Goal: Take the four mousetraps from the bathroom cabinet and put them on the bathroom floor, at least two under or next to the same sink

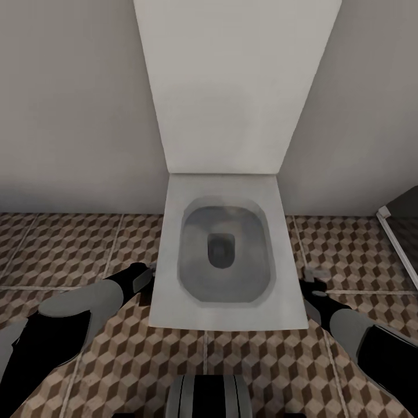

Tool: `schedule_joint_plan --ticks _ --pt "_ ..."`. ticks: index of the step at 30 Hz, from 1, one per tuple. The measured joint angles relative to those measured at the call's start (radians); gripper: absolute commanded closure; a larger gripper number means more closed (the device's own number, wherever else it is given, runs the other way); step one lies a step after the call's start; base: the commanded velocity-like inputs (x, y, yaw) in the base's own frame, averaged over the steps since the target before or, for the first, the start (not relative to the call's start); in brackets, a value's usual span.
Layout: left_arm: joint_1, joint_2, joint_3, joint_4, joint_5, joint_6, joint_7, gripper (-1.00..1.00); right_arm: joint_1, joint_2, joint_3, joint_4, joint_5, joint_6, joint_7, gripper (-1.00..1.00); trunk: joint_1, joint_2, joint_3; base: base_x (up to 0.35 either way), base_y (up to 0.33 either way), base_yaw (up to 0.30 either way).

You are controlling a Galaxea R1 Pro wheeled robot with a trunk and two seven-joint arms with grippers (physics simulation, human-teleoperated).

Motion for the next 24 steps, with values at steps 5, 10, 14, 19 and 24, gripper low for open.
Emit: schedule_joint_plan --ticks 5,10,14,19,24 --pt "0.000 0.000 0.000 -0.001 0.000 0.000 0.000 1.00 0.001 0.004 0.000 0.000 0.000 0.070 0.000 1.00 0.000 0.000 0.000 0.000 0.000 0.000" --pt "0.000 0.000 0.000 -0.002 0.000 0.000 0.000 1.00 0.001 0.004 0.000 0.005 0.000 0.079 -0.001 1.00 0.000 0.000 0.000 0.000 0.000 0.000" --pt "0.000 0.000 0.000 -0.003 0.000 0.000 0.000 1.00 0.001 0.005 0.000 0.007 -0.001 0.079 -0.001 1.00 0.000 0.000 0.000 0.000 0.000 0.000" --pt "0.000 0.000 0.000 -0.003 0.000 0.000 -0.001 1.00 0.001 0.004 -0.001 0.008 -0.001 0.076 -0.001 1.00 0.001 -0.001 -0.011 0.000 0.000 0.000" --pt "0.000 0.000 0.000 -0.003 0.000 0.000 -0.002 1.00 0.001 0.004 -0.001 0.008 0.000 0.071 -0.001 1.00 0.002 -0.001 -0.015 0.000 0.000 0.000"
